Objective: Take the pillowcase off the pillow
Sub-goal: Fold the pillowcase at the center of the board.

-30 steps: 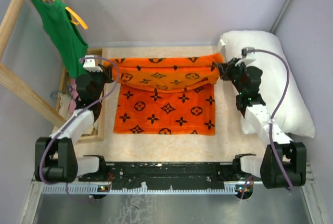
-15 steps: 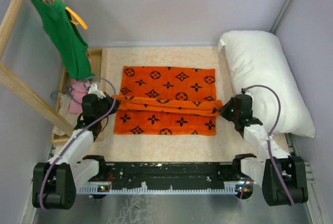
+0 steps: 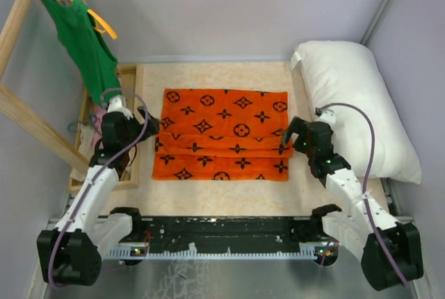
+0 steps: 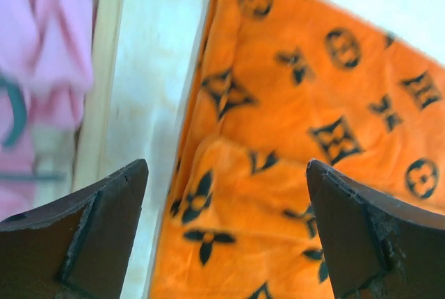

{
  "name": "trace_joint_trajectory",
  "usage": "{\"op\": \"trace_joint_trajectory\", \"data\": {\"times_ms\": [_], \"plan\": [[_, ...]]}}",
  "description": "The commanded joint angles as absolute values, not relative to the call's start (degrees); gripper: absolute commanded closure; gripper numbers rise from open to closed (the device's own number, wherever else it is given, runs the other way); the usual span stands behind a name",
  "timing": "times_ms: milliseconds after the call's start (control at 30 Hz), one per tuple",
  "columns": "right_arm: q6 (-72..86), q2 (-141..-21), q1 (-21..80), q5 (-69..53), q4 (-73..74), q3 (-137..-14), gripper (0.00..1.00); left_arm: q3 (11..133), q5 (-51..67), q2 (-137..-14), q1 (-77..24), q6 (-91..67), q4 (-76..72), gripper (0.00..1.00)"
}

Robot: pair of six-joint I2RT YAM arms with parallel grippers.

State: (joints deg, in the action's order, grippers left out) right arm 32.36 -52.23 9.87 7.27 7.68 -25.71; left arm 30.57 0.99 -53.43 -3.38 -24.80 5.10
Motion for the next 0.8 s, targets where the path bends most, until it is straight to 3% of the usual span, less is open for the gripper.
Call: {"op": "trace_joint_trajectory", "data": {"times_ms": [0,133,333,500,767], "plan": [[22.08,-55.64,20.76,24.49,1.89,-36.56,0.01,42.26,-8.81,-59.09,-8.55,-15.73,6.97,0.00],[20.26,-71.69,27.03,28.17,5.89,-49.73,0.01,55.02,-18.61,-77.25,-18.36,-16.75,14.02,0.01],[22.74,-91.47,27.59,18.69,17.88,-63.96,0.03,63.86,-12.65,-96.81,-21.09,-25.47,18.49,0.02],[21.46,-97.35,28.61,14.16,21.50,-63.32,0.06,60.89,-10.75,-97.93,-21.54,-26.05,18.60,0.02],[22.41,-91.31,33.80,12.39,24.11,-55.78,0.06,51.44,-10.42,-88.71,-21.96,-24.80,20.72,0.02]]}}
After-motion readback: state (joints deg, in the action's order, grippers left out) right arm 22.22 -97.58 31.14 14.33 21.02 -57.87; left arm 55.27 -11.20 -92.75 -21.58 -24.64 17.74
